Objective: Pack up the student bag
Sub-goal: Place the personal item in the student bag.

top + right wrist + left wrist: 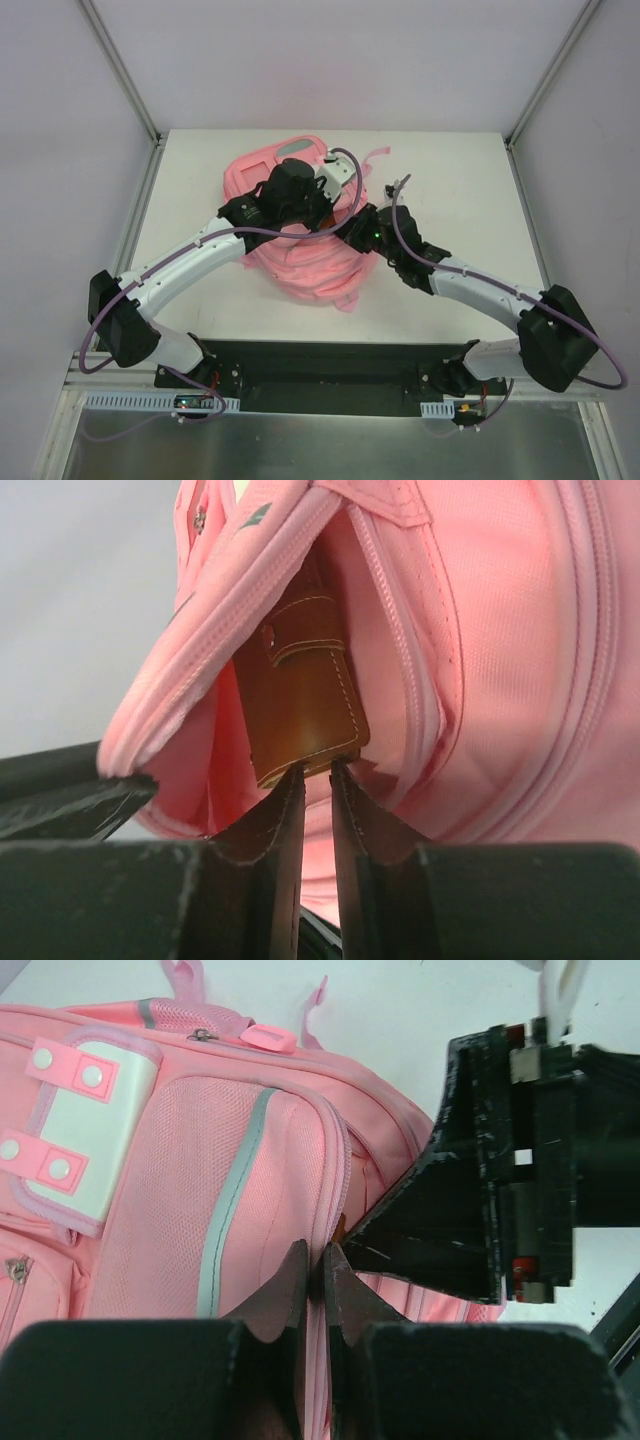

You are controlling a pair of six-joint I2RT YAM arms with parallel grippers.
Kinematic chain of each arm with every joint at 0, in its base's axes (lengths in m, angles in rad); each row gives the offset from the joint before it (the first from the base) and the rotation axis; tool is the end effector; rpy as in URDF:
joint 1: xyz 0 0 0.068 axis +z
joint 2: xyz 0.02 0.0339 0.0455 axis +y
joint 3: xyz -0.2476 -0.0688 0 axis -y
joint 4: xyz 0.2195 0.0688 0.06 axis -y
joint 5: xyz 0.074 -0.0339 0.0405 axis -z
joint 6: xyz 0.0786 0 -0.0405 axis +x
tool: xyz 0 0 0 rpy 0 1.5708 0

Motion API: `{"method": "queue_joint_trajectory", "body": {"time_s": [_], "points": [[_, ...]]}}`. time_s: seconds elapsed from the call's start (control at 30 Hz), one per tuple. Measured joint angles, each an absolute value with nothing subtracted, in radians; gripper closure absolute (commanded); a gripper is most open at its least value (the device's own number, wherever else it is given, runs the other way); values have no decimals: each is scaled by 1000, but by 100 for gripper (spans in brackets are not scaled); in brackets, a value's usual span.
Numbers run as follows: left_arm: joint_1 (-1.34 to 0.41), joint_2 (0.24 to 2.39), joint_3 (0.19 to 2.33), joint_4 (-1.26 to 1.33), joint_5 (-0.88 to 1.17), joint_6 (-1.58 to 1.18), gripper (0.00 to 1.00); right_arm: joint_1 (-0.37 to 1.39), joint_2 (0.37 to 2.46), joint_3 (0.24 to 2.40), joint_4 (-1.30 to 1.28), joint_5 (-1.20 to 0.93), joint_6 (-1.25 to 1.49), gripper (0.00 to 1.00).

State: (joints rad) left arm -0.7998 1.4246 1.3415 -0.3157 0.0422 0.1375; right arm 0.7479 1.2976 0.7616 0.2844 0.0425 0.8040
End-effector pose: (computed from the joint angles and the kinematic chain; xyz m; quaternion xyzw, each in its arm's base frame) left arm 0.2403 -0.2521 0.3408 0.3867 0.7379 -0.1964 0.5172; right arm 0.2371 0.2154 0.2534 0.0352 0.7894 0.4171 0.4490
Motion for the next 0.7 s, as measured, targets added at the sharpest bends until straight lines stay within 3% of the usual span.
{"method": "queue_joint_trajectory", "body": {"time_s": [0.13,0.27,0.37,0.43,0.7], "points": [[-800,1425,1341,-316,44,137,100,748,1359,773,326,45,802,75],[-799,1421,1334,-317,44,137,100,731,1399,814,338,16,785,58],[-799,1417,1324,-311,43,134,73,718,1404,826,356,-6,760,47],[-799,1409,1316,-299,43,119,61,715,1396,822,360,-8,751,47],[-804,1338,1293,-283,41,43,43,725,1112,624,270,43,724,44]]}}
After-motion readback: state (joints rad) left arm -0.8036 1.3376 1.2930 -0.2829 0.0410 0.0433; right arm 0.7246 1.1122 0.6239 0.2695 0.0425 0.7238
